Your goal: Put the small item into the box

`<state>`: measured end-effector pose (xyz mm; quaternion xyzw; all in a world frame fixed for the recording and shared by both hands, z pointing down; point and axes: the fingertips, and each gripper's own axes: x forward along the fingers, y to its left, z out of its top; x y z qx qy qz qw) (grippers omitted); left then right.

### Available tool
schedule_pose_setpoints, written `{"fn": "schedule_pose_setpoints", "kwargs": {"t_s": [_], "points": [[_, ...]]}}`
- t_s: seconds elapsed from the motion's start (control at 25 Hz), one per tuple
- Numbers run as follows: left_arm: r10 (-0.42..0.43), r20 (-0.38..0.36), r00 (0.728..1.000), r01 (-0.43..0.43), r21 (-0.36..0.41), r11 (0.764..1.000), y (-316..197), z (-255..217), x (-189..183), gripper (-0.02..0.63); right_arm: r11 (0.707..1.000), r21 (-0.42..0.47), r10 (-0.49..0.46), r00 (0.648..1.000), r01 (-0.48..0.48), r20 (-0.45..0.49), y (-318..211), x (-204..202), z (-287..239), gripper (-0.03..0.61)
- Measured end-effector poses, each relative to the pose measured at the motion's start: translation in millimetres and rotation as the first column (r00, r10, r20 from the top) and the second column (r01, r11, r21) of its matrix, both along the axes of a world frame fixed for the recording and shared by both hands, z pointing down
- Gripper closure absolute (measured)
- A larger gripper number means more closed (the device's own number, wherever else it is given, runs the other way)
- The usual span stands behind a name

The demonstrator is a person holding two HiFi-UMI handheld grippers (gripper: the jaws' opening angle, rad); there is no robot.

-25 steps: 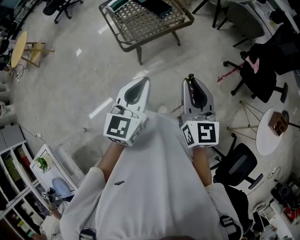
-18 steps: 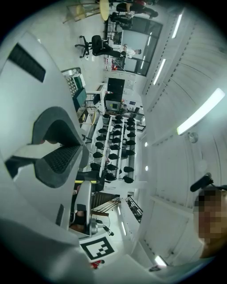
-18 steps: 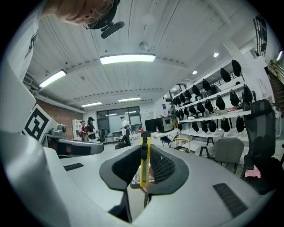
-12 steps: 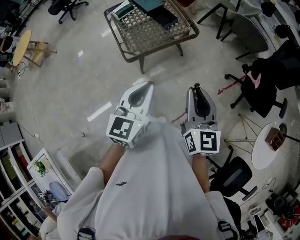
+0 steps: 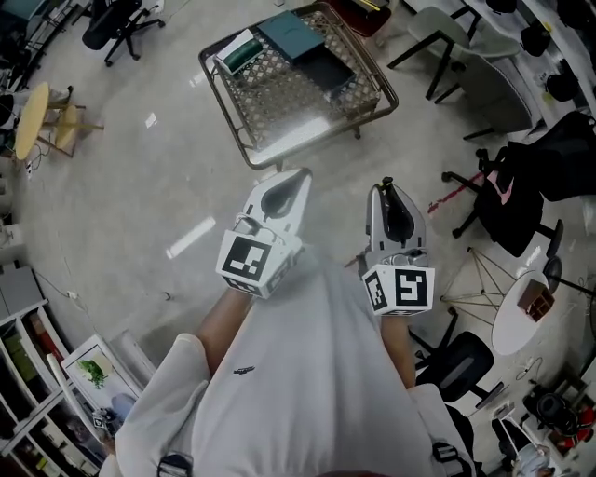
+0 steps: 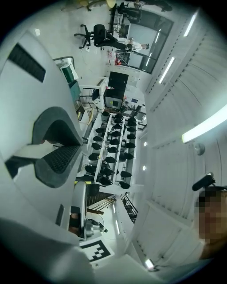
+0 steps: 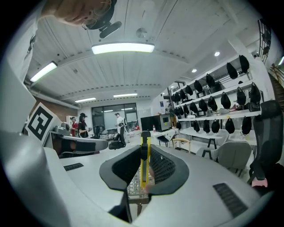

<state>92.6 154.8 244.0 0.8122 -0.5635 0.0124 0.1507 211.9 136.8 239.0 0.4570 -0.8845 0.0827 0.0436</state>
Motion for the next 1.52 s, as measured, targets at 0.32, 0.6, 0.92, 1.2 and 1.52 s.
{"fn": "schedule_pose_setpoints", "kwargs": {"t_s": [0.32, 0.6, 0.92, 1.2, 1.52], "points": [[0.017, -0.036, 0.999, -0.017, 0.010, 1.000, -91, -5, -75, 0.612, 1.000, -0.003, 0.017, 0.999, -0.017, -0.037, -85, -71, -8, 0.525], [0.047, -0.052, 0.998, -0.046, 0.016, 0.999, -155, 3, -116, 0.612, 0.998, 0.018, 0.060, 0.997, -0.059, -0.050, -148, -107, -7, 0.525], [0.072, -0.039, 0.997, -0.071, 0.012, 0.997, -191, 8, -123, 0.612, 0.999, 0.005, 0.042, 0.998, -0.041, -0.055, -183, -127, 3, 0.525], [0.029, -0.025, 0.999, -0.029, -0.012, 1.000, -208, 14, -125, 0.612, 0.999, -0.041, 0.010, 0.999, -0.012, -0.045, -206, -125, 18, 0.525], [-0.005, -0.018, 1.000, 0.004, -0.056, 0.998, -229, 35, -130, 0.612, 0.998, -0.067, -0.028, 0.997, 0.024, -0.065, -234, -130, 40, 0.525]]}}
